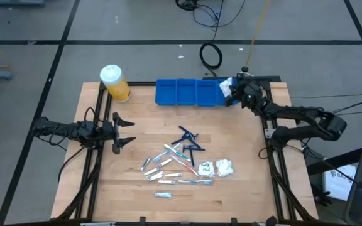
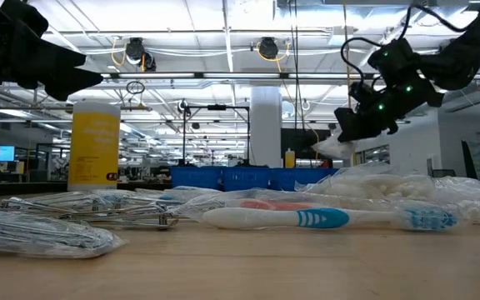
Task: Pick & Place Travel size toiletries
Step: Put the white cotton pack into the right blue basket
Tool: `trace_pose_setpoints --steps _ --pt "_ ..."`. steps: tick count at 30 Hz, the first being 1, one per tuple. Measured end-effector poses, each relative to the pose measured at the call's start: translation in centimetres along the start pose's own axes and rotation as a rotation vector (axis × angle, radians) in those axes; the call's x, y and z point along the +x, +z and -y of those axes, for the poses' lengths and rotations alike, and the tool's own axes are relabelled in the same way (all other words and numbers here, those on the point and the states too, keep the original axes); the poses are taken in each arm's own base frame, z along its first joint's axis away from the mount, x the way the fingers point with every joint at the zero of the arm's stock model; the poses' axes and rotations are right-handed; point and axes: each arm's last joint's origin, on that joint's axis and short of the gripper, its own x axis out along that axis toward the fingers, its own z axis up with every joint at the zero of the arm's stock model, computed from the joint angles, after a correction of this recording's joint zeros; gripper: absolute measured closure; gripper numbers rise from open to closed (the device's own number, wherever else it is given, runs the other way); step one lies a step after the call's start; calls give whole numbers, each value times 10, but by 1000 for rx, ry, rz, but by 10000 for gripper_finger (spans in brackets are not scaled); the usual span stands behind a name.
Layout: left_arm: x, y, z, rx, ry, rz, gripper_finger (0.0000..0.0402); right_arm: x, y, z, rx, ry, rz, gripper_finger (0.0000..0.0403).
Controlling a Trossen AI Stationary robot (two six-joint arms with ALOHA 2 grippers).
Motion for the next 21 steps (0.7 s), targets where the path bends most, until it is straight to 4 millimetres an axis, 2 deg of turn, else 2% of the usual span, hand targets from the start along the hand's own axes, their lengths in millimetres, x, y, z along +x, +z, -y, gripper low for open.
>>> trace_pose_setpoints --steps 5,8,21 --pt "0 0 0 0 0 0 91 9 -8 0 2 -38 -26 397" --pt "0 0 0 0 0 0 91 10 -11 1 -3 -85 -40 379" --pt "0 0 0 0 0 0 91 4 1 -1 -18 -67 38 218"
